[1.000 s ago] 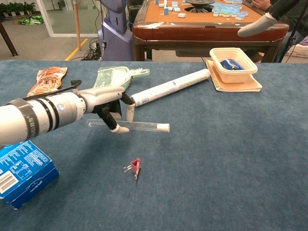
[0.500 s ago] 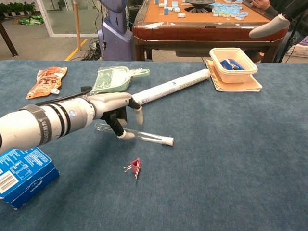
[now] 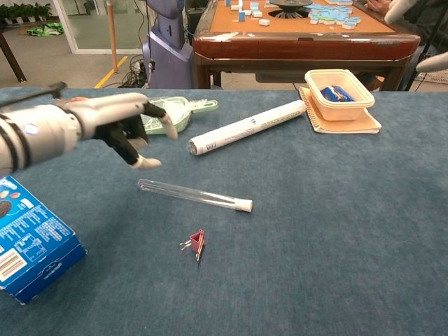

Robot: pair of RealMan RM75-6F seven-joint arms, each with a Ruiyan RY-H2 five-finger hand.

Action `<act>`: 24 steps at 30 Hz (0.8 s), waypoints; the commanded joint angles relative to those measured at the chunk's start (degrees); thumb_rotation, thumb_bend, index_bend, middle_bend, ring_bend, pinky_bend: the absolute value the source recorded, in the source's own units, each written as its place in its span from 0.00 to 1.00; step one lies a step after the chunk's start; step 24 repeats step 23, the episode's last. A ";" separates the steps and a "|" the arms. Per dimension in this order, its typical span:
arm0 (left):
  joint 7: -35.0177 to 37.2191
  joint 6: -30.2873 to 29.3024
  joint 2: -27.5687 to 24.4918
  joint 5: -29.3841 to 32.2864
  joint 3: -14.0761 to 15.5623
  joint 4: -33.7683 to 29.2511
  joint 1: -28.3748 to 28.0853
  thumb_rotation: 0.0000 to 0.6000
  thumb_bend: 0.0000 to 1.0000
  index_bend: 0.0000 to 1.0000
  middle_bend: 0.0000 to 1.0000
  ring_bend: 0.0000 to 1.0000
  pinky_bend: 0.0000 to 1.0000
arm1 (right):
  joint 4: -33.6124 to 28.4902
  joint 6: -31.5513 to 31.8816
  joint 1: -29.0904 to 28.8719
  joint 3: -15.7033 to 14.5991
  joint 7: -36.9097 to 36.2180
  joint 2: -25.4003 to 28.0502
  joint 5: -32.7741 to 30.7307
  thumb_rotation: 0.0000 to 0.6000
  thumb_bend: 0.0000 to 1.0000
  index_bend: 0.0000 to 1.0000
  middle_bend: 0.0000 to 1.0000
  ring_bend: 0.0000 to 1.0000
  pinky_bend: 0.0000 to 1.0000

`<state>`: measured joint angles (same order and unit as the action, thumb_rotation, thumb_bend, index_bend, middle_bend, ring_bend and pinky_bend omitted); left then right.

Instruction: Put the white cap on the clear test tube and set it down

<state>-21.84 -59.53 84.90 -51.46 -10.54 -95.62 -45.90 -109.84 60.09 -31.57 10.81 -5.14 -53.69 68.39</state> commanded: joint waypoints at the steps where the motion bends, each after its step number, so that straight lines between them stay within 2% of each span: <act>1: 4.20 -9.97 -6.74 -6.38 1.21 -6.14 7.50 1.00 0.25 0.37 0.84 0.73 0.98 | 0.86 1.86 2.01 -1.49 1.12 -0.99 0.08 1.00 0.21 0.28 0.13 0.03 0.17; 9: 8.47 -22.34 -13.58 -14.68 5.93 -7.24 18.48 1.00 0.25 0.40 0.73 0.56 0.82 | 4.00 7.86 6.87 -4.75 3.65 -5.16 3.63 1.00 0.26 0.28 0.18 0.07 0.18; 11: 9.04 -25.32 -14.57 -17.10 7.39 -6.97 21.17 1.00 0.25 0.40 0.69 0.53 0.74 | 4.90 9.50 8.33 -5.83 4.26 -6.30 5.00 1.00 0.26 0.28 0.18 0.07 0.18; 18: 8.24 -32.00 -13.73 -25.95 11.51 -4.61 27.29 1.00 0.25 0.40 0.65 0.51 0.67 | 6.79 14.96 12.90 -8.17 6.00 -11.22 7.67 1.00 0.26 0.28 0.18 0.07 0.18; 24: 6.69 -34.22 -12.45 -28.19 12.69 -4.45 30.36 1.00 0.25 0.40 0.64 0.51 0.63 | 6.67 17.32 15.12 -8.96 6.83 -12.74 8.96 1.00 0.26 0.28 0.19 0.07 0.18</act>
